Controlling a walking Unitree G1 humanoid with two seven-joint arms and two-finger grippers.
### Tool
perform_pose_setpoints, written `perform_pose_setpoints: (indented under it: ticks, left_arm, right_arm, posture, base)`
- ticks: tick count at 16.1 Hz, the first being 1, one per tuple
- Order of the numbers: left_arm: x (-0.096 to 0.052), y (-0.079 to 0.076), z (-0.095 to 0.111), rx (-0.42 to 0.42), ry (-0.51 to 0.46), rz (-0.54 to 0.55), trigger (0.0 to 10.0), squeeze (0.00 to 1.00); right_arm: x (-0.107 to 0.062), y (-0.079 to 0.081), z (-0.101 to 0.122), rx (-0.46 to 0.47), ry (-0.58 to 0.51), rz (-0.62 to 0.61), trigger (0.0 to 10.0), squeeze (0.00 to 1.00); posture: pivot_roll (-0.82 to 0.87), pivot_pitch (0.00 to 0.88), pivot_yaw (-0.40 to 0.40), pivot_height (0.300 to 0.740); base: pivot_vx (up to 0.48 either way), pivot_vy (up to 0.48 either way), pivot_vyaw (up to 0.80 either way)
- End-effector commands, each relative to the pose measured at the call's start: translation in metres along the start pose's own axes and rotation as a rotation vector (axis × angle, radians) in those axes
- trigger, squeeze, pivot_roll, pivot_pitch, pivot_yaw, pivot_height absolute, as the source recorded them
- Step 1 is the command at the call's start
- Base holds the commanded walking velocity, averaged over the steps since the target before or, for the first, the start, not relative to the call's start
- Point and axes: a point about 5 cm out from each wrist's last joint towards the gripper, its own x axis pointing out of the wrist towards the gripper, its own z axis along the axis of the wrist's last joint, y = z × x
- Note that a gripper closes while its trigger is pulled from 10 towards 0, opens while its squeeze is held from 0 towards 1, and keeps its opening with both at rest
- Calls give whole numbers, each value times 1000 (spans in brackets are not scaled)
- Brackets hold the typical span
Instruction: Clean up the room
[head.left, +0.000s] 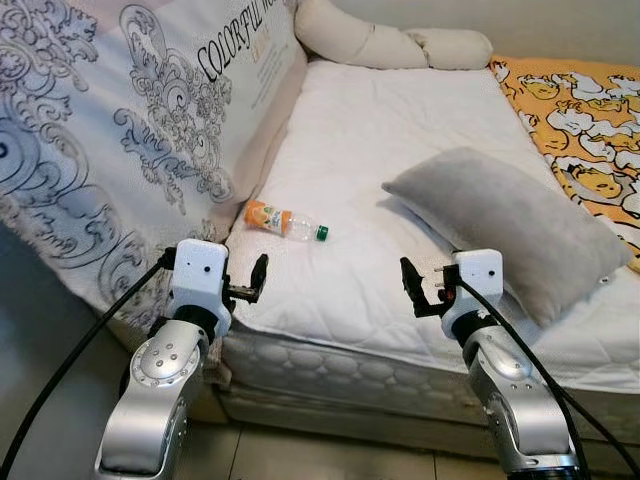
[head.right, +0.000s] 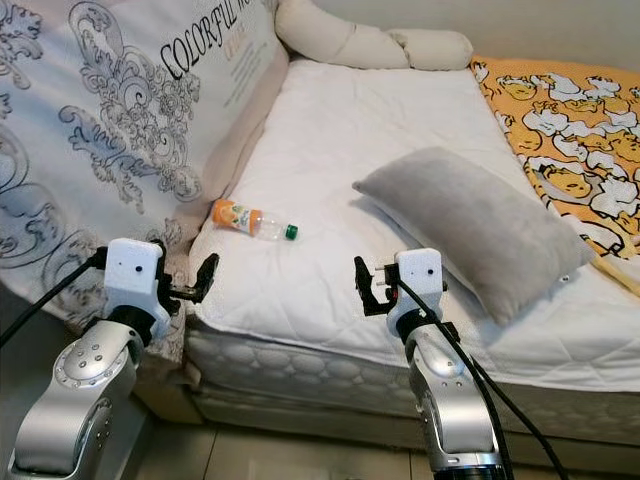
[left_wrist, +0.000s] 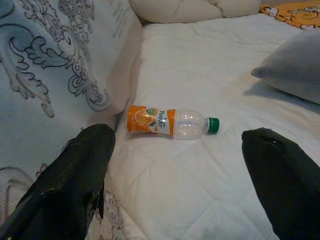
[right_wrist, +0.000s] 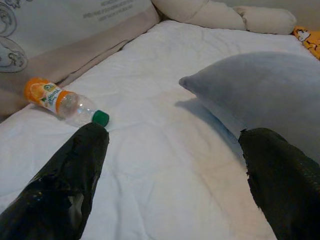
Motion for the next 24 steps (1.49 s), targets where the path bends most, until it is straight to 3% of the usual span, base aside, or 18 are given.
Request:
perform_pose_setpoints:
  ticks: [1,4,17,20,24]
  left_arm:
    - [0,-2,0,0,-1,-6,10000,1000]
    - [1,-6,0,5,-2,-21,10000,1000]
    - [3,-6,2,25,-3,-49,10000,1000]
    - [4,-9,2,30,-1,-70,10000,1000]
    - [6,-8,2,37,-3,-85,10000,1000]
  right_arm:
    - [1,-1,7,-14,-24,-5,10000,0]
    - [0,-2,5,28,-16,-13,10000,0]
    - [4,1,8,8,-35,-9,10000,0]
    - [2,-1,7,27,-32,-15,10000,0]
    - [1,0,6,28,-39,-25,10000,0]
  posture:
    - [44,0,-13,740]
    - [37,0,-7,740]
    - [46,0,2,740]
    - [41,0,11,740]
    - [38,0,23,740]
  base:
    - [281,0,0]
    - [290,0,-521]
    - [296,0,-60]
    - [292,0,-781]
    - [297,0,0]
